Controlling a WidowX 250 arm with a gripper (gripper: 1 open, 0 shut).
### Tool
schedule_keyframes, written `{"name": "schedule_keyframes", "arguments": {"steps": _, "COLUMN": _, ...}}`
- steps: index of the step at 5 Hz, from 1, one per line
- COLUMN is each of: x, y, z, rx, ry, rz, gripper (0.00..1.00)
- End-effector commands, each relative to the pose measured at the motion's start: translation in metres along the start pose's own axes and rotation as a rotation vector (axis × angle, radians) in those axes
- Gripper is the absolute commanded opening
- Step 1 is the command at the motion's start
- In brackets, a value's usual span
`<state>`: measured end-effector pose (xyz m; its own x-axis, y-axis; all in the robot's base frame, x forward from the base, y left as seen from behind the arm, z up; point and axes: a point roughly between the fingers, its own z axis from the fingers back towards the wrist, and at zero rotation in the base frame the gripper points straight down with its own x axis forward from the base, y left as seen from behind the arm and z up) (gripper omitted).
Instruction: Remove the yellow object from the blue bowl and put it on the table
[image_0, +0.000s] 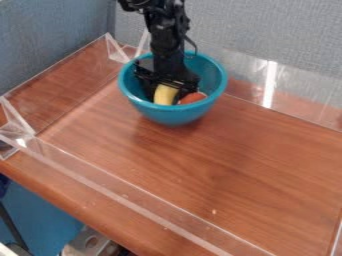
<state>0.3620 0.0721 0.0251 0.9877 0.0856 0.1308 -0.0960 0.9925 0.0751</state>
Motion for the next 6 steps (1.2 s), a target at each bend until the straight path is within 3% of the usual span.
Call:
{"name": "schedule_keyframes", "arguments": {"steps": 1, "x": -0.045, "y": -0.021, "z": -0.017, "rx": -0.008, "ry": 0.108, "rz": -0.091, "gripper": 1.0}}
{"name": "schedule_keyframes", "arguments": {"steps": 2, "x": -0.056, "y": -0.018, "z": -0.018, "rx": -0.002, "ry": 0.118, "rz": -0.091, "gripper": 1.0}}
{"name": "schedule_keyframes", "arguments": {"steps": 5, "x": -0.038, "y": -0.003, "z": -0.002, "rx": -0.002, "ry": 0.149, "rz": -0.054, "gripper": 1.0}}
{"name": "schedule_keyframes", "arguments": {"steps": 6, "x": -0.04, "y": 0.008, "z": -0.008, "rx": -0.006, "ry": 0.161, "rz": -0.006, "gripper": 1.0}}
